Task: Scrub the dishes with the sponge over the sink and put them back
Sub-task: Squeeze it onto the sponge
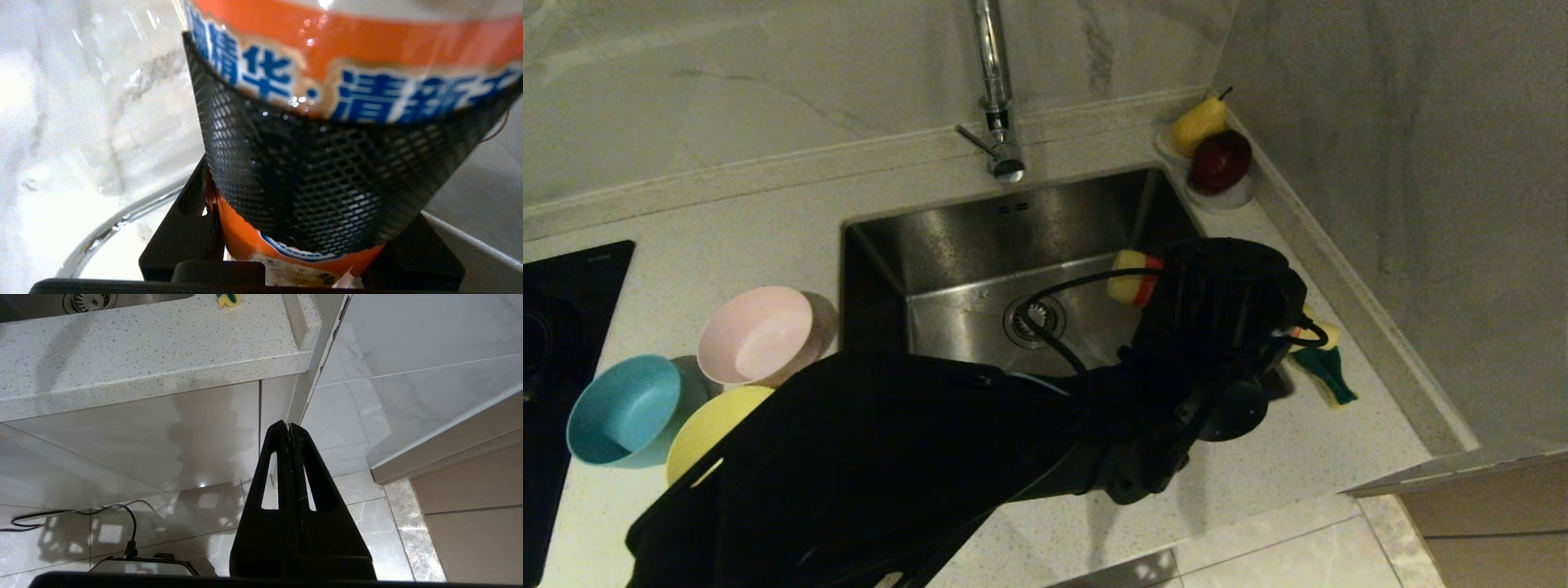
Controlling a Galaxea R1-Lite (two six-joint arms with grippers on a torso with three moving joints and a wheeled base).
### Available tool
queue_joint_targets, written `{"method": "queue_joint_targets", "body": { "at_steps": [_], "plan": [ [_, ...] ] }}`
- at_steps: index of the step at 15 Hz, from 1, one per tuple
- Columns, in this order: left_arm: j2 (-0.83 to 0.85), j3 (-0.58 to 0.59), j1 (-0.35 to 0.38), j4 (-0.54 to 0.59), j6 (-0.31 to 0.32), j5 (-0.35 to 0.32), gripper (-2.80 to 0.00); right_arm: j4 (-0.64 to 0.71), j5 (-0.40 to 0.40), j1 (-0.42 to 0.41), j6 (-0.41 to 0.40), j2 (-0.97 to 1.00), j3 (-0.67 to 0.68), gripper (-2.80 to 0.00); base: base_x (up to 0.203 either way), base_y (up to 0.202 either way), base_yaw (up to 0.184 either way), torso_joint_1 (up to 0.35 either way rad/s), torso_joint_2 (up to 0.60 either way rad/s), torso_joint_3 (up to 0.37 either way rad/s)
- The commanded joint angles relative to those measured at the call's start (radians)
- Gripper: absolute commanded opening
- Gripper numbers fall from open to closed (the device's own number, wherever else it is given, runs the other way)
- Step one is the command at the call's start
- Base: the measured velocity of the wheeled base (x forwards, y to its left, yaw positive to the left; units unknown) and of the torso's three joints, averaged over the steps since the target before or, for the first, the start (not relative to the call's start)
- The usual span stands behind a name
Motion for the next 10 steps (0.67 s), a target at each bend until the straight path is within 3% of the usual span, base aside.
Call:
{"method": "queue_joint_targets", "body": {
  "at_steps": [1, 3, 10],
  "plan": [
    [0.055, -0.044, 0.005, -0.018, 0.010, 0.022, -2.80, 0.000, 0.000, 0.000, -0.001, 0.001, 0.000, -2.80, 0.000, 0.000, 0.000, 0.000, 0.00, 0.000],
    [0.093, -0.070, 0.004, -0.061, 0.010, 0.063, -2.80, 0.000, 0.000, 0.000, -0.001, 0.001, 0.000, -2.80, 0.000, 0.000, 0.000, 0.000, 0.00, 0.000],
    [0.109, -0.073, 0.005, -0.103, 0.023, 0.074, -2.80, 0.000, 0.000, 0.000, -0.001, 0.001, 0.000, -2.80, 0.000, 0.000, 0.000, 0.000, 0.00, 0.000]
  ]
}}
